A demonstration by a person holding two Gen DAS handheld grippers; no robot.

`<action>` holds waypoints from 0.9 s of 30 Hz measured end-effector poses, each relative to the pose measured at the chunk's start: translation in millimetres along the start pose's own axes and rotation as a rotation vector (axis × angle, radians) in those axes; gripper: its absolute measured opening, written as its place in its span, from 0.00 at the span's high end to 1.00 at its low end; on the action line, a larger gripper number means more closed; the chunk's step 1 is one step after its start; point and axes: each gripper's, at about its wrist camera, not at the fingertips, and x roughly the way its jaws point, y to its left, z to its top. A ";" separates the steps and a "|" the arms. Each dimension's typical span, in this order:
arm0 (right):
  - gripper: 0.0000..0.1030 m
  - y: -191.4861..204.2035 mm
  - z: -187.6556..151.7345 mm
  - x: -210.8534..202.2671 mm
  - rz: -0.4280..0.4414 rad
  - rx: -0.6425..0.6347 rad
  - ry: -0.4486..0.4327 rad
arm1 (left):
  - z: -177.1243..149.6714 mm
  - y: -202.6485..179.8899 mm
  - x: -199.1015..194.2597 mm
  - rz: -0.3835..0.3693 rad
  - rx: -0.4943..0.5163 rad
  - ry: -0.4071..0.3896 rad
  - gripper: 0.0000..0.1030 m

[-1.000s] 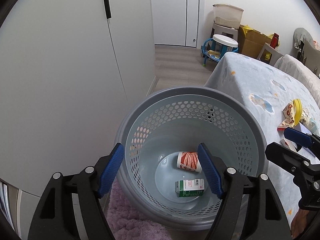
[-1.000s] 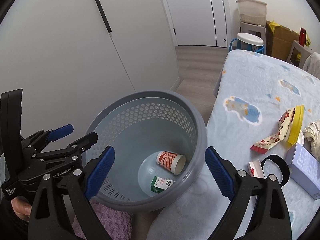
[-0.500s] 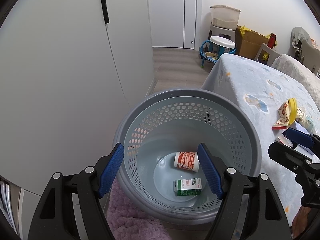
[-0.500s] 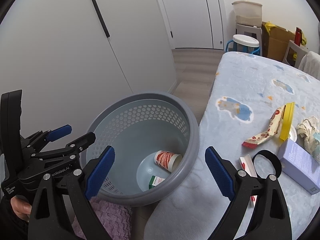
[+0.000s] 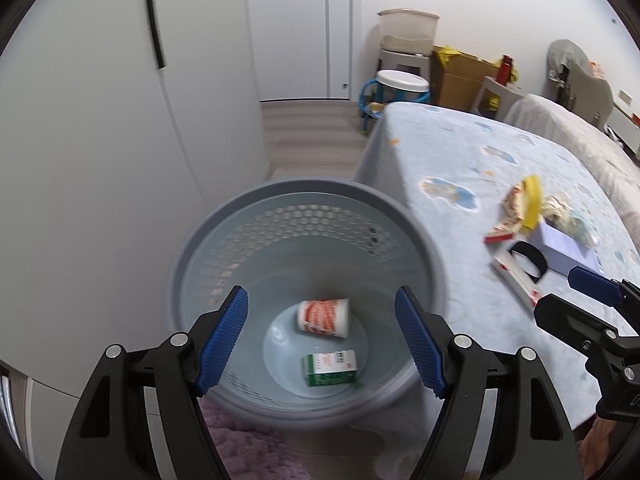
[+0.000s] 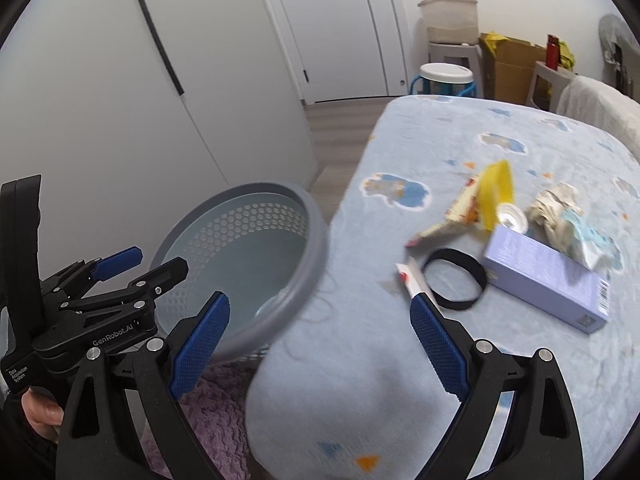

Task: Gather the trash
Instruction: 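Move both tools back to the table and grasp the white-red paper strip with the left tool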

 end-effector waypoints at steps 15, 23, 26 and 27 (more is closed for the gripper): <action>0.13 -94.6 -19.2 -57.4 -0.135 0.092 -0.020 | -7.9 -96.6 2.5 -0.115 0.091 0.046 0.29; 0.13 -132.2 -24.5 -76.8 -0.154 0.123 -0.055 | -7.4 -145.4 17.1 -0.143 0.104 0.078 0.29; 0.13 -145.3 -27.7 -80.6 -0.143 0.154 -0.065 | -6.5 -159.4 26.6 -0.144 0.099 0.091 0.29; 0.13 -149.4 -28.7 -81.3 -0.139 0.163 -0.067 | -6.7 -164.5 31.0 -0.141 0.097 0.097 0.29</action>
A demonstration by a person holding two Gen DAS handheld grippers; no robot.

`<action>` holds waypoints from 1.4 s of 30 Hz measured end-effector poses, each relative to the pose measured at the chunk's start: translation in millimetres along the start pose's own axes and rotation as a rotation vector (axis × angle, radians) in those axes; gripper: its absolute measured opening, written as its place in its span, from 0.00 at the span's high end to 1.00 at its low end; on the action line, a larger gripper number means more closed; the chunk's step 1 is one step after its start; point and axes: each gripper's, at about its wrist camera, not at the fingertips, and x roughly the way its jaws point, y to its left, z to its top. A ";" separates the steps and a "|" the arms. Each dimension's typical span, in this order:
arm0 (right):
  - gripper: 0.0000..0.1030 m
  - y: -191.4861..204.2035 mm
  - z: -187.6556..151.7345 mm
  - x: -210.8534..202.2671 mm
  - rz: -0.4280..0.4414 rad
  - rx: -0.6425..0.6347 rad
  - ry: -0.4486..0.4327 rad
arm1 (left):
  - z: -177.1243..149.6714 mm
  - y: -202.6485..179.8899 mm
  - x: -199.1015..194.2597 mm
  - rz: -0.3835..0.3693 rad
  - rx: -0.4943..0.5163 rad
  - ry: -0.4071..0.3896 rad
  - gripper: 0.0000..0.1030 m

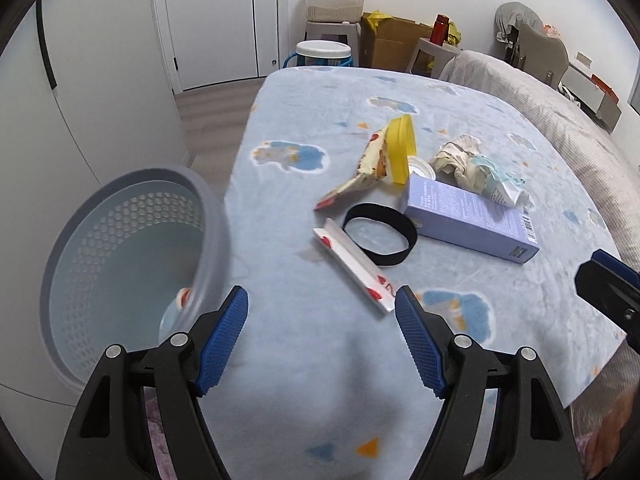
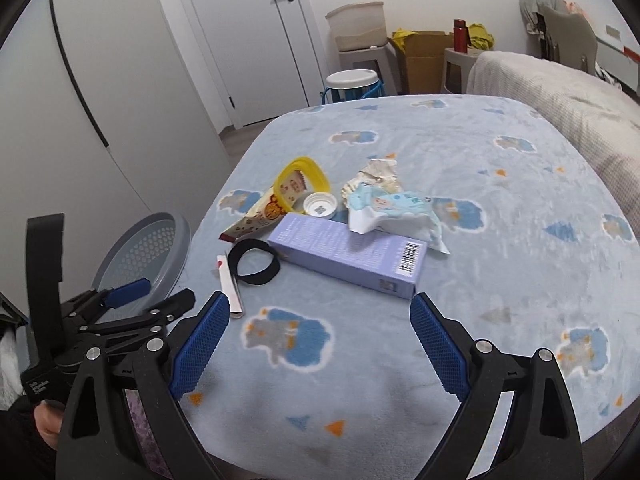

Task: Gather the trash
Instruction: 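Move both tools back to the table and grasp the white-red paper strip with the left tool, then grasp the blue baby wipes pack with the right tool while the left tool holds the strip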

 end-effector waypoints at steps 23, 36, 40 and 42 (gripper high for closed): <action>0.13 -21.4 -0.8 -7.1 0.030 0.064 -0.010 | 10.6 -18.1 61.3 0.039 -0.061 0.065 0.64; 0.13 -25.1 -2.8 2.0 -0.010 0.068 0.003 | -3.9 3.9 37.3 0.007 -0.066 0.052 0.88; 0.13 -28.5 -1.7 8.2 -0.031 0.076 0.013 | -6.3 10.2 23.8 0.018 -0.060 0.021 0.88; 0.13 -30.6 1.2 12.5 -0.038 0.086 0.020 | -6.6 12.6 16.8 0.021 -0.055 0.003 0.88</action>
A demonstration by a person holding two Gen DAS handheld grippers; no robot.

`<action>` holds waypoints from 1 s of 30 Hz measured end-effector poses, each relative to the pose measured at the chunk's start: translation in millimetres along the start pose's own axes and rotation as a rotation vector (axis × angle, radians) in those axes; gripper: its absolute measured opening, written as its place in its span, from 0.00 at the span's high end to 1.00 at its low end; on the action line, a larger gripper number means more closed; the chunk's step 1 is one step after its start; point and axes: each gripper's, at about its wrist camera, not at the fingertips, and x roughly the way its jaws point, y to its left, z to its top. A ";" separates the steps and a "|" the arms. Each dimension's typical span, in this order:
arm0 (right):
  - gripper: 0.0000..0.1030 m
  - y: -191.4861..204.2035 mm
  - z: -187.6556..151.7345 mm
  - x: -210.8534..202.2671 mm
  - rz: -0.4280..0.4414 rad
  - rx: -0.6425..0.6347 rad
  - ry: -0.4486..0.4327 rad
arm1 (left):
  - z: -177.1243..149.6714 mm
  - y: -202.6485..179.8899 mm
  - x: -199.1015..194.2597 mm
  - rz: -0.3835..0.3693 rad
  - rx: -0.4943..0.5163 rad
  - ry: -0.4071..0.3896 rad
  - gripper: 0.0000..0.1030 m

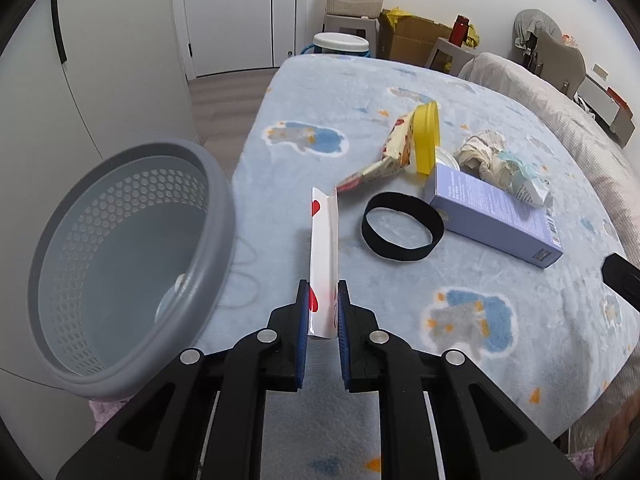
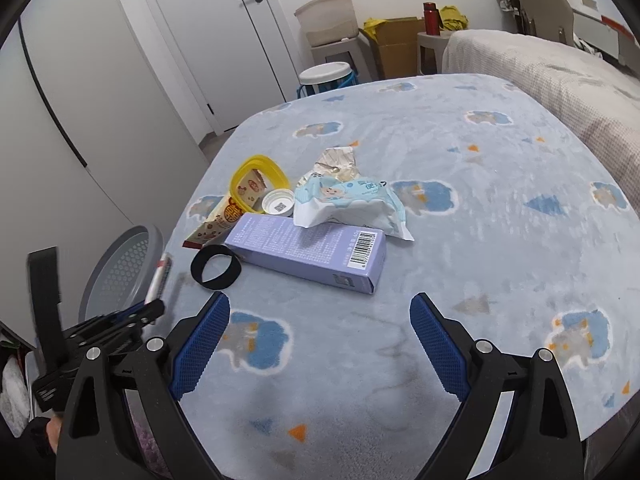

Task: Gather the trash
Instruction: 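Grasp the blue baby wipes pack with the right tool while the left tool holds the strip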

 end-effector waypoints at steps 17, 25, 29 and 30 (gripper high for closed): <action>0.10 -9.8 62.9 55.2 -0.014 0.014 0.034 | 5.7 10.2 -23.3 -0.013 0.011 -0.066 0.88; 0.06 -14.2 68.5 83.7 -0.007 0.021 0.105 | 8.4 7.5 -18.0 -0.011 0.015 -0.059 0.88; 0.06 -11.1 68.5 96.2 -0.029 -0.008 0.129 | 9.7 5.6 -16.2 -0.009 0.019 -0.058 0.88; 0.06 -11.3 68.7 99.3 -0.033 -0.012 0.133 | 9.8 5.2 -16.0 -0.009 0.020 -0.058 0.88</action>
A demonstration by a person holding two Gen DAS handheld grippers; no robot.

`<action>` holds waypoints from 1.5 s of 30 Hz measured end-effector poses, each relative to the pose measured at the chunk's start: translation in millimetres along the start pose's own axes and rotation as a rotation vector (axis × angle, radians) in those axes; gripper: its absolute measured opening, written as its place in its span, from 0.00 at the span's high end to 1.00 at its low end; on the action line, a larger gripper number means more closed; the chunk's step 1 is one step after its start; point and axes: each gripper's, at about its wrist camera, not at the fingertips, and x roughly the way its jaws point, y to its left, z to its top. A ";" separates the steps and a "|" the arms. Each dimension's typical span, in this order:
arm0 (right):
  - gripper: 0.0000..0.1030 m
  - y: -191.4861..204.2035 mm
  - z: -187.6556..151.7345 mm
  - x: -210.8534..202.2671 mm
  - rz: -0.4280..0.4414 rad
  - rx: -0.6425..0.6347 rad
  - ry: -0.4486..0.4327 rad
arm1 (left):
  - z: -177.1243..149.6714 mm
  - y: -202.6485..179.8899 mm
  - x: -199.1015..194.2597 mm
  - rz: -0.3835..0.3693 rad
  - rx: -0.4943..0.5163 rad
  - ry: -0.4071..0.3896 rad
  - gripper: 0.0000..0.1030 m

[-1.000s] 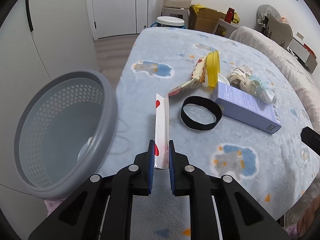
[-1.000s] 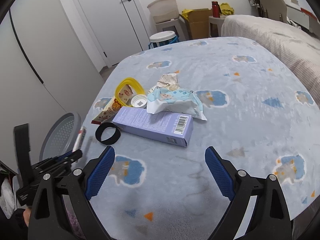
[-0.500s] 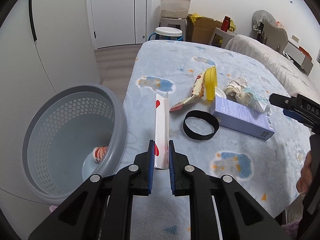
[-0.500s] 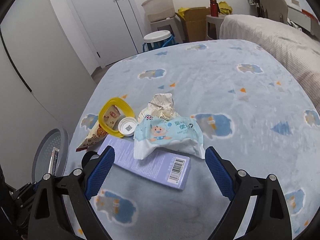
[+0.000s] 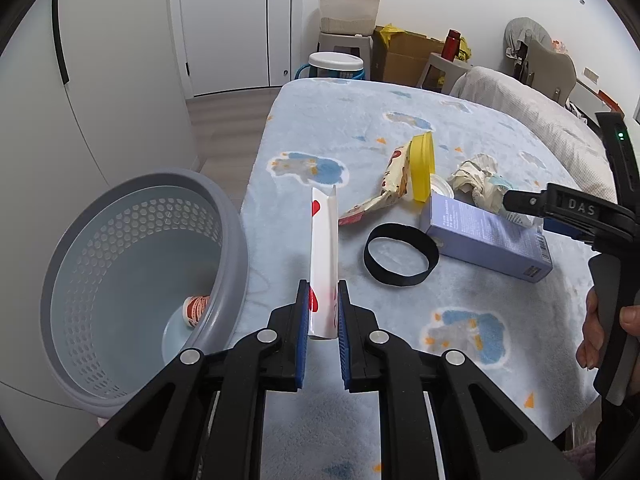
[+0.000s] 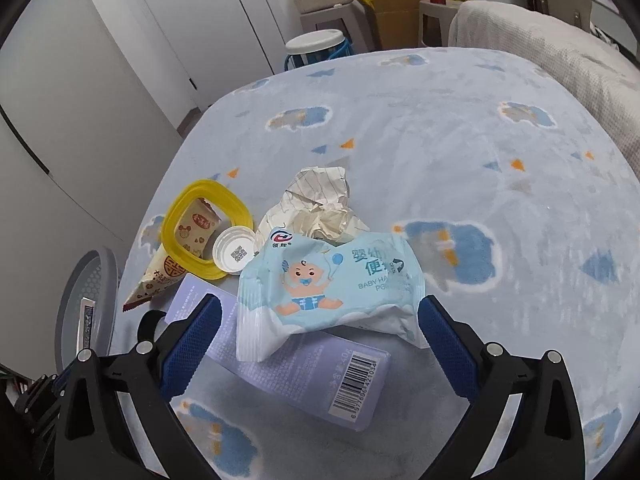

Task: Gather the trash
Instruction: 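Grasp the blue baby wipes pack with the right tool while the left tool holds the strip, then carry the paper strip and wipes pack over the wastebasket with both tools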

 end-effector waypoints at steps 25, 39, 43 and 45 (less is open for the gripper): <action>0.18 0.9 -2.9 -40.8 0.018 0.021 -0.123 | -1.3 7.7 -15.5 0.008 -0.017 -0.030 0.88; 0.18 98.7 -28.7 -72.6 0.133 -0.123 -0.179 | -6.9 62.9 -42.4 0.068 -0.071 -0.070 0.88; 0.18 137.0 -42.5 -64.6 0.203 -0.157 -0.146 | -9.3 93.1 -48.2 0.105 -0.102 -0.077 0.88; 0.18 155.0 -47.7 -60.5 0.228 -0.180 -0.132 | -10.9 108.0 -50.3 0.123 -0.117 -0.079 0.88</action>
